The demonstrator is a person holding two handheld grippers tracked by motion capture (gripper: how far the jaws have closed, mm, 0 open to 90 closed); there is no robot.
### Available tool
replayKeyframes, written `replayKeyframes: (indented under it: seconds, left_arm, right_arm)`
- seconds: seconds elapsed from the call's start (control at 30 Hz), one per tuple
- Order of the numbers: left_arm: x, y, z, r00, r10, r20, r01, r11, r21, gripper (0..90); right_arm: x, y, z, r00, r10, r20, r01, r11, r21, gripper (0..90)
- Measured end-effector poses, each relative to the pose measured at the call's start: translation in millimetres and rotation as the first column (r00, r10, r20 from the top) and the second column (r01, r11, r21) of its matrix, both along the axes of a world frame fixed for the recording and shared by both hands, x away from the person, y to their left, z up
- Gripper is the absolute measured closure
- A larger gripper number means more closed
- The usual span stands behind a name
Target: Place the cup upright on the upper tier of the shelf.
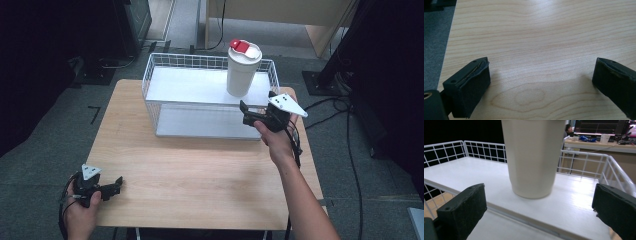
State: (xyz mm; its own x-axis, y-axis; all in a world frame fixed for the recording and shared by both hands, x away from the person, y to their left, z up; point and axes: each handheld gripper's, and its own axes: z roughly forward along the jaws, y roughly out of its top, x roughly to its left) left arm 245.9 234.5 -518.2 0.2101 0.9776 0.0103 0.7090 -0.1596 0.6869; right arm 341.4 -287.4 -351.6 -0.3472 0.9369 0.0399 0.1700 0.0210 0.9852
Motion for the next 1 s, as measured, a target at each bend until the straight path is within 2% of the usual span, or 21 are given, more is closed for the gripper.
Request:
replayKeyframes:
  seconds: [0.17,0.27,0.6,1.0]
  left_arm:
    - [0.0,0.1,0.1,1.0,-0.001,-0.001,0.001,1.0,0.002,2.0]
    - [0.0,0.0,0.0,1.0,0.0,0.001,0.0,1.0,0.001,2.0]
    - [0.0,-0.1,0.0,1.0,0.001,0.0,-0.001,1.0,0.0,2.0]
    - [0.0,-0.1,0.0,1.0,0.001,0.0,-0.001,1.0,0.0,2.0]
  right_arm:
    - [-12.7,-16.0,-9.1,0.9999,-0.012,0.0,0.012,1.0,0.013,0.0]
    - [-23.0,-27.3,-17.8,0.9999,-0.013,-0.005,0.013,1.0,0.006,0.0]
    - [-45.4,-44.0,-40.4,0.9994,-0.031,-0.016,0.03,0.999,-0.022,0.1]
    - [-66.1,-69.6,-83.0,0.995,-0.06,-0.08,0.059,0.998,-0.013,0.0]
